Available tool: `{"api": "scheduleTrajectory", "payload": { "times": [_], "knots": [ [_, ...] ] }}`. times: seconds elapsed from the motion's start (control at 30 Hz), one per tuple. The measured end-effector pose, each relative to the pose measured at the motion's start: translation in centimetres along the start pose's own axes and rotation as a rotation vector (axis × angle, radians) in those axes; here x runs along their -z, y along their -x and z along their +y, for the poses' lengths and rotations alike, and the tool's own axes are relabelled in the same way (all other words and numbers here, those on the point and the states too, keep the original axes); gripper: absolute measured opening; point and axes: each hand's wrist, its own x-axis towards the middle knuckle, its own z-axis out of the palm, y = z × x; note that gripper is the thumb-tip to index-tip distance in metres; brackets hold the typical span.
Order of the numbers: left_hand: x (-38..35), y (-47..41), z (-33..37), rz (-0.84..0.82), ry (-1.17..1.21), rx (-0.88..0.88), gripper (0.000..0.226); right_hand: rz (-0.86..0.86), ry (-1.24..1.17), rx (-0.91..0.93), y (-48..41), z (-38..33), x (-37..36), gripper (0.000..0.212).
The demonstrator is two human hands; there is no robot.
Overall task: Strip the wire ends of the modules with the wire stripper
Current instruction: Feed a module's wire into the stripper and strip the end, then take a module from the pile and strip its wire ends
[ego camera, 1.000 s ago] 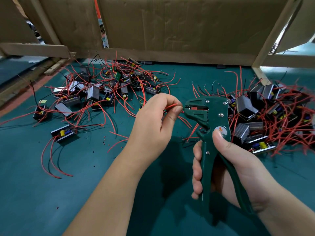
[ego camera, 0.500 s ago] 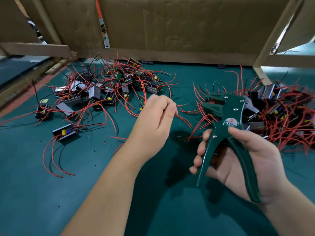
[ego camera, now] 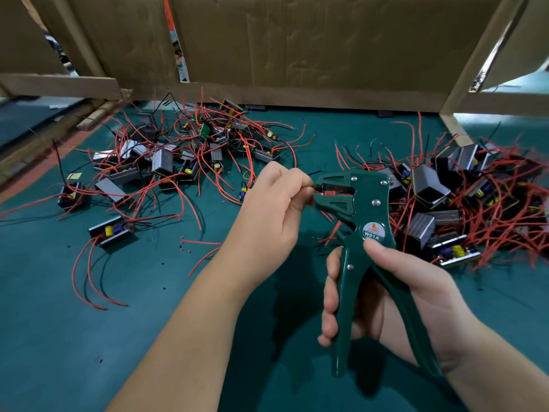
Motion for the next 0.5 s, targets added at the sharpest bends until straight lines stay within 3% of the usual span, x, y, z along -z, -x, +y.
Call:
{"api": "scheduleTrajectory", "payload": {
  "times": [0.33,0.5],
  "knots": [
    [-0.05,0.05,0.4,0.025,-0.051,-0.01,0.021,0.001,0.015,0.002,0.05,-0.15,-0.01,0.052],
    [-0.08,-0.01,0.85,0.031,-0.069,-0.018,0.022,0.111,0.048,0.033,0.19,0.06,-0.61,0.053]
  ]
}}
